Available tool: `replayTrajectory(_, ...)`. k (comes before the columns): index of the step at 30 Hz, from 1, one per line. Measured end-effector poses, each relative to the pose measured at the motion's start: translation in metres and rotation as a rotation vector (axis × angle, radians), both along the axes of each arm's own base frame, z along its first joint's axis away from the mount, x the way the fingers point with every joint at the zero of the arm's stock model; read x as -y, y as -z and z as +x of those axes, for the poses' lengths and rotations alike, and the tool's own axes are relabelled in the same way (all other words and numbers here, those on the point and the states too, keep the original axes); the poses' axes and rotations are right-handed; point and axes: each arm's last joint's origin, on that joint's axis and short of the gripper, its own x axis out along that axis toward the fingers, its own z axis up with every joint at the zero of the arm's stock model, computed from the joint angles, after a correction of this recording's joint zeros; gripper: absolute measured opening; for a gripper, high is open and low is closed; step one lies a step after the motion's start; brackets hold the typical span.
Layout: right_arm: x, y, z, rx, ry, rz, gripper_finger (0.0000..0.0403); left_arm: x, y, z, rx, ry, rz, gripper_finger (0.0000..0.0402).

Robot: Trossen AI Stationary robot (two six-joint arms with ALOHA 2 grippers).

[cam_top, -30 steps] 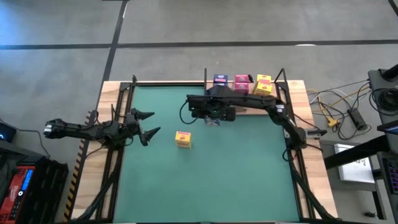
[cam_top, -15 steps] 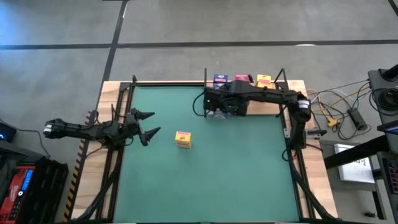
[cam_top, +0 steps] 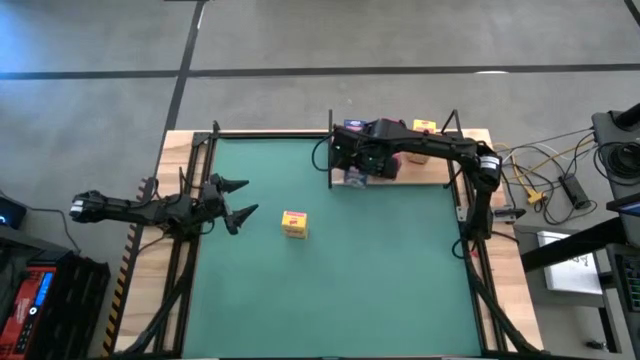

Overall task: Stack cereal on shelf
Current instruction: Put the blue cereal box onto the shelf

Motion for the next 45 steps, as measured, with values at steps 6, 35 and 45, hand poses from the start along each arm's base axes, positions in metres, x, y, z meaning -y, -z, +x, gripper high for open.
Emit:
replayTrajectory(6,0.004,0.0,0.0,0.011,0.004,-0.003,0.0288,0.0,0.0,0.0,0.0,-0.001,0.0,0.0399)
replayTrajectory(35,0.018,-0.001,-0.004,0.019,-0.015,-0.022,0.0288,0.0,0.0,0.0,0.0,0.0,0.0,0.0399)
replayTrajectory(45,0.02,-0.001,-0.003,0.029,-0.025,-0.031,0.0335,0.0,0.0,0.0,0.0,0.0,0.0,0.0399)
